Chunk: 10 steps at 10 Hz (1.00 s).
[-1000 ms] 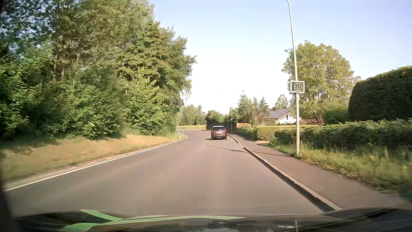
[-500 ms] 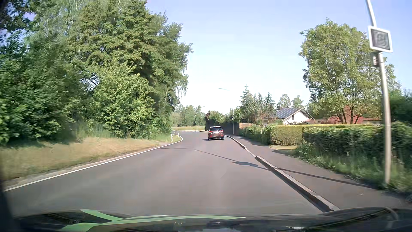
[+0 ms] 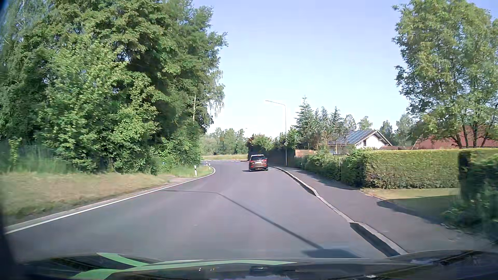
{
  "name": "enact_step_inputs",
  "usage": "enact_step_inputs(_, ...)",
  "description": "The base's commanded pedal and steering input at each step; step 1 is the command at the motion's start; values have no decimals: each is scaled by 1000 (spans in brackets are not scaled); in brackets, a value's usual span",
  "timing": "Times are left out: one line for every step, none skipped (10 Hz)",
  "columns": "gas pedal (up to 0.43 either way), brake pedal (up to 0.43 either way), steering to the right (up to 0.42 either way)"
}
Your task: Follow the waypoints while adhering to traffic rules and regulations
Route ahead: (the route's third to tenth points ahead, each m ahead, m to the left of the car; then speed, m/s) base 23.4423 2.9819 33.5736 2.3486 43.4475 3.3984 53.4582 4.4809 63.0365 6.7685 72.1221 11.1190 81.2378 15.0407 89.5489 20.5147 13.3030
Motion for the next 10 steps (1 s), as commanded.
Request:
enact_step_inputs(59, 0, -5)
enact_step_inputs(0, 0, -6)
enact_step_inputs(0, 0, -6)
enact_step_inputs(0, 0, -6)
enact_step_inputs(0, 0, -6)
enact_step_inputs(0, 0, -6)
enact_step_inputs(0, 0, -6)
enact_step_inputs(0, 0, -7)
enact_step_inputs(0, 0, -6)
enact_step_inputs(0, 0, -7)
